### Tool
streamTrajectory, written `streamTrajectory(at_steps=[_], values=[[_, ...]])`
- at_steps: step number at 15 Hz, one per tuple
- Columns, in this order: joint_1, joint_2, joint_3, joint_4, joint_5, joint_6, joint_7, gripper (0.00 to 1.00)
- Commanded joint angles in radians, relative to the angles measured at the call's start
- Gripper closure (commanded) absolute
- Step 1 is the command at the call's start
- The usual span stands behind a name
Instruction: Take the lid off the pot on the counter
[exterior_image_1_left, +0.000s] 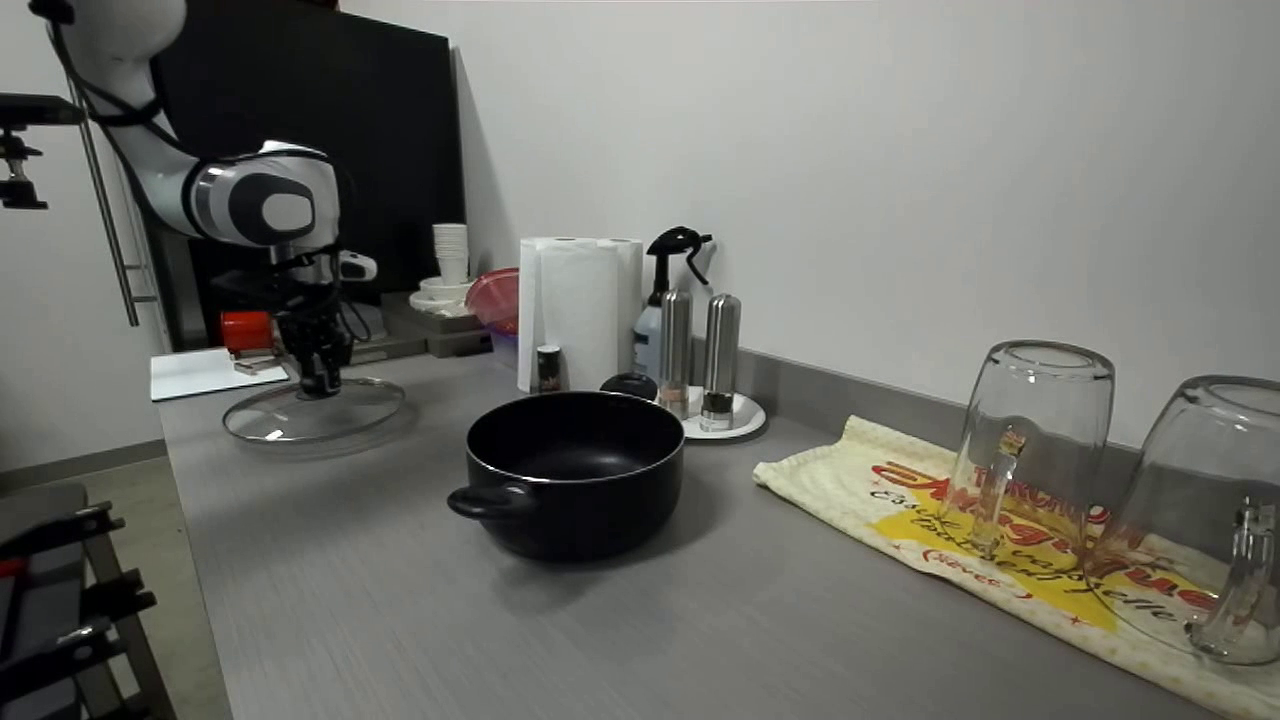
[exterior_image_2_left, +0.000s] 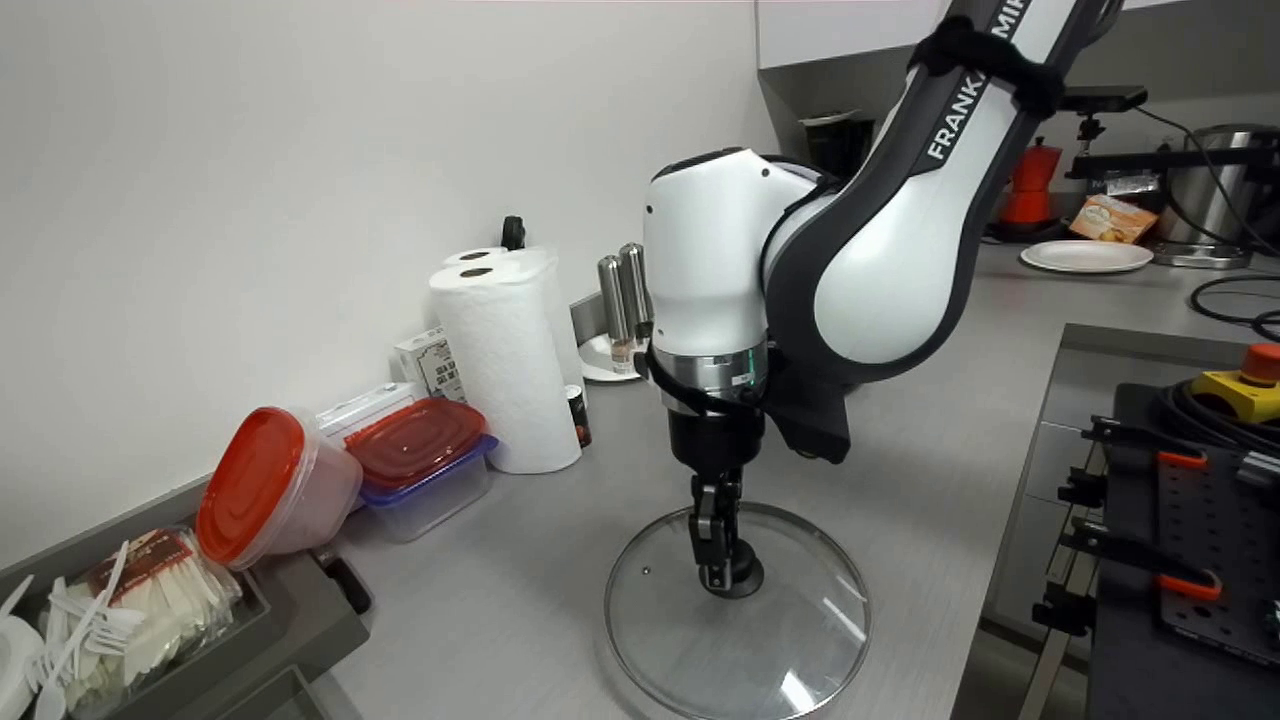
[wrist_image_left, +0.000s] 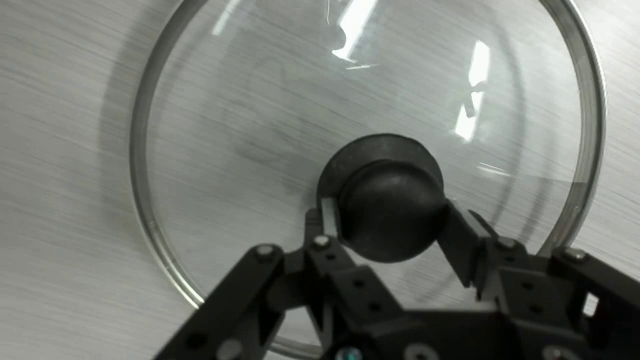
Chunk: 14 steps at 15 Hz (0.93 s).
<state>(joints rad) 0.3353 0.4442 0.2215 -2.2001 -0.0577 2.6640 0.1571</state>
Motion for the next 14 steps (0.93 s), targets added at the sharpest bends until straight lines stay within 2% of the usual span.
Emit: streamTrajectory(at_steps=[1,5,11,12,13,14], values=[[0.027,0.008,-0.044,0.009,-0.058,0.029,0.002,0.73],[0.028,0.022,-0.069,0.010,-0.088,0.041,0.003,0.73],[0.017,0.035,-0.072,0.010,-0.077,0.027,-0.005,0.73],[0.014,0.034,-0.069,0.008,-0.073,0.021,-0.007,0.44],[0.011,0.034,-0.066,0.003,-0.064,0.022,-0.004,0.47],[0.011,0.034,-0.066,0.003,-0.064,0.022,-0.004,0.44]])
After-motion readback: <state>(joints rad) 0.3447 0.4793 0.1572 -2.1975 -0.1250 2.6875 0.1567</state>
